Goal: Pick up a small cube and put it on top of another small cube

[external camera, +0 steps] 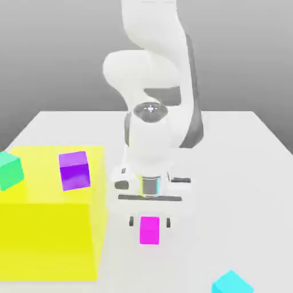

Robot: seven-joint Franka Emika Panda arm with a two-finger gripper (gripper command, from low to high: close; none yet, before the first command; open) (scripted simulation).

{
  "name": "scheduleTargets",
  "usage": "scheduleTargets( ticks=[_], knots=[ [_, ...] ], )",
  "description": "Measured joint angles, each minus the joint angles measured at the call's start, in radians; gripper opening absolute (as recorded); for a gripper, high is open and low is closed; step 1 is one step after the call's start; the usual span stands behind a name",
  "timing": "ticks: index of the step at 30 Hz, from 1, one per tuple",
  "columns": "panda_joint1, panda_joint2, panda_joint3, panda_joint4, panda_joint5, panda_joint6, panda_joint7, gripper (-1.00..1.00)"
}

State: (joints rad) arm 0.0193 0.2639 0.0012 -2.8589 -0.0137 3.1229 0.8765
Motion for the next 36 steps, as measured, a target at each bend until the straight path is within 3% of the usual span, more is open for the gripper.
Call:
scheduleTargets(
  ticks=[7, 15, 30, 36],
  knots=[
    [-0.001, 0.000, 0.000, 0.000, -0.005, 0.000, 0.004, -1.00],
    [-0.012, -0.252, 0.015, -0.039, 0.011, -0.215, -0.011, -1.00],
    [-0.013, 0.008, 0.012, 0.472, 0.000, -0.624, -0.050, -1.00],
    [-0.102, -0.054, -0.071, 0.659, 0.064, -0.857, -0.015, -1.00]
  ],
)
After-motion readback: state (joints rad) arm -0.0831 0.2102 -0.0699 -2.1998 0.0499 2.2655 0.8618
